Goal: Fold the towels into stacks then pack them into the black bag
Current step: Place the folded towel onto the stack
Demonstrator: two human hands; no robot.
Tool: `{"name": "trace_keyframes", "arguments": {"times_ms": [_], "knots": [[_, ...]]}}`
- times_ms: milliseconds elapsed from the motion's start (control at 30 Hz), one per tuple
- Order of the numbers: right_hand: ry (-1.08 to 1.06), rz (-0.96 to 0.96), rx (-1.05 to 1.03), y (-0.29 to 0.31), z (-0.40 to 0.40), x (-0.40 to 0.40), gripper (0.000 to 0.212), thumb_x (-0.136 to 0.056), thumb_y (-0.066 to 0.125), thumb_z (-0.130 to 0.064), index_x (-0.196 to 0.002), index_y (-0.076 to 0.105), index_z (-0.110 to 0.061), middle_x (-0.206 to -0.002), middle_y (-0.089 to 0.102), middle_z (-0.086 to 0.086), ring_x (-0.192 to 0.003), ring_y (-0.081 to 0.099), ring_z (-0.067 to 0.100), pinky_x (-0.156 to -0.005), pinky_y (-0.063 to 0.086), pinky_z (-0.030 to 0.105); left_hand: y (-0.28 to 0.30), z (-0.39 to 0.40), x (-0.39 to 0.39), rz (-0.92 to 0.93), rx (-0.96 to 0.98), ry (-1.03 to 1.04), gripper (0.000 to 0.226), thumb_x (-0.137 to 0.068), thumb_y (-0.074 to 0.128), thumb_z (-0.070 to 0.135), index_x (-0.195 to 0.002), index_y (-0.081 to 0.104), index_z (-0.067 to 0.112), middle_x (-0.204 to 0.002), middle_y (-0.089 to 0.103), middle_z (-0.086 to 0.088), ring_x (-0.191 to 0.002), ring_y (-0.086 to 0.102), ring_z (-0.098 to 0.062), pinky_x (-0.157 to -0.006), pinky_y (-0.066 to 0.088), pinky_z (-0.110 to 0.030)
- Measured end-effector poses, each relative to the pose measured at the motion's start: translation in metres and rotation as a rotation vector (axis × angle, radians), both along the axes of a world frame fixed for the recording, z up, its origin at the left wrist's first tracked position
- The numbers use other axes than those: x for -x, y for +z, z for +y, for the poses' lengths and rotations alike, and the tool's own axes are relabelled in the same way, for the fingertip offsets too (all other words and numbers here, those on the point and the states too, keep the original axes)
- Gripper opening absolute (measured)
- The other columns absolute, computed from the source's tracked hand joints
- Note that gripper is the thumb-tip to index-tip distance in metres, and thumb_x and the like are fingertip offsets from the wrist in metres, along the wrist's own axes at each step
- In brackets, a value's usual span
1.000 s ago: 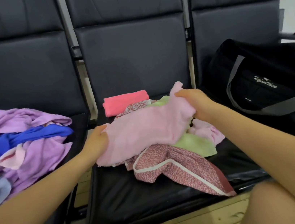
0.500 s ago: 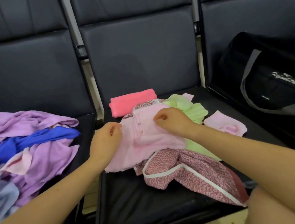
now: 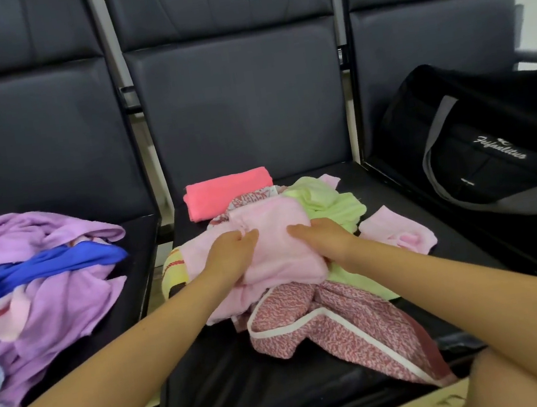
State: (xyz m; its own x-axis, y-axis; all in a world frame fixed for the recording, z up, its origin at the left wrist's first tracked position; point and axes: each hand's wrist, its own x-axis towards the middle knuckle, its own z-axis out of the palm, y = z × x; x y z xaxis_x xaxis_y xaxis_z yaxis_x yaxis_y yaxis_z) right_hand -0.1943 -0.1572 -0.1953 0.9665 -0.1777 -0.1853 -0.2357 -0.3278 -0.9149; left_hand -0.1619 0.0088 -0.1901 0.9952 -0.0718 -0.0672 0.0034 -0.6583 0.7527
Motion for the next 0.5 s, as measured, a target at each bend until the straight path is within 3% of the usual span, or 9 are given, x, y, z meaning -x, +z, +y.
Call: {"name": "trace_keyframes", "arguments": {"times_ms": [67,133,233,300,400,500], "knots": [[0.001,-0.051,0.071,-0.002,0.003,0.001,0.038,-0.096,0.053,-0.033,-0.118,0.057,-0.003,-0.107,0.059,0.007,-0.104,0.057,0.027,-0.086,0.045,0.035,-0.006,-0.006,0.003,0.060,0.122,0.014,0.039,-0.101,0.039,0.032,-0.114,0.058,0.001,-0.111,0.057,-0.012,-0.102,0.052,-0.028,-0.085,0.039,-0.030],[-0.051,-0.102,0.082,-0.003,0.005,0.002,0.030,-0.094,0.056,-0.031,-0.109,0.056,-0.004,-0.097,0.056,0.005,-0.092,0.055,0.023,-0.077,0.044,0.033,-0.005,-0.010,0.010,0.182,0.389,0.036,0.046,-0.094,0.046,0.037,-0.123,0.054,0.002,-0.113,0.058,-0.006,-0.104,0.054,-0.025,-0.092,0.042,-0.031],[-0.145,-0.127,-0.026,-0.004,0.005,0.003,0.026,-0.091,0.061,-0.026,-0.077,0.046,-0.010,-0.073,0.045,0.000,-0.065,0.044,0.014,-0.057,0.034,0.027,-0.010,-0.008,0.010,0.277,0.650,0.073,0.050,-0.076,0.045,0.046,-0.113,0.059,0.015,-0.116,0.064,-0.014,-0.109,0.060,-0.032,-0.101,0.045,-0.048],[-0.155,-0.113,-0.100,-0.003,0.005,0.004,0.030,-0.091,0.061,-0.025,-0.070,0.044,-0.012,-0.072,0.045,0.001,-0.068,0.046,0.018,-0.057,0.036,0.028,-0.009,-0.009,0.010,0.245,0.616,0.054,0.033,-0.088,0.043,0.041,-0.108,0.058,0.020,-0.118,0.063,-0.015,-0.110,0.059,-0.032,-0.101,0.045,-0.047],[-0.127,-0.040,-0.151,0.000,0.005,0.007,0.021,-0.093,0.059,-0.027,-0.096,0.057,-0.006,-0.097,0.058,0.008,-0.093,0.055,0.026,-0.084,0.048,0.038,-0.008,-0.012,0.011,0.112,0.446,0.019,0.035,-0.102,0.032,0.024,-0.127,0.052,0.008,-0.122,0.058,-0.013,-0.107,0.054,-0.025,-0.091,0.043,-0.032],[-0.094,0.014,-0.189,0.002,0.004,0.008,0.034,-0.093,0.061,-0.029,-0.116,0.057,-0.004,-0.111,0.060,0.010,-0.101,0.056,0.025,-0.095,0.048,0.039,-0.008,-0.013,0.014,0.057,0.357,-0.014,0.039,-0.104,0.030,0.022,-0.136,0.046,0.008,-0.128,0.055,-0.013,-0.113,0.053,-0.027,-0.100,0.042,-0.036]]}}
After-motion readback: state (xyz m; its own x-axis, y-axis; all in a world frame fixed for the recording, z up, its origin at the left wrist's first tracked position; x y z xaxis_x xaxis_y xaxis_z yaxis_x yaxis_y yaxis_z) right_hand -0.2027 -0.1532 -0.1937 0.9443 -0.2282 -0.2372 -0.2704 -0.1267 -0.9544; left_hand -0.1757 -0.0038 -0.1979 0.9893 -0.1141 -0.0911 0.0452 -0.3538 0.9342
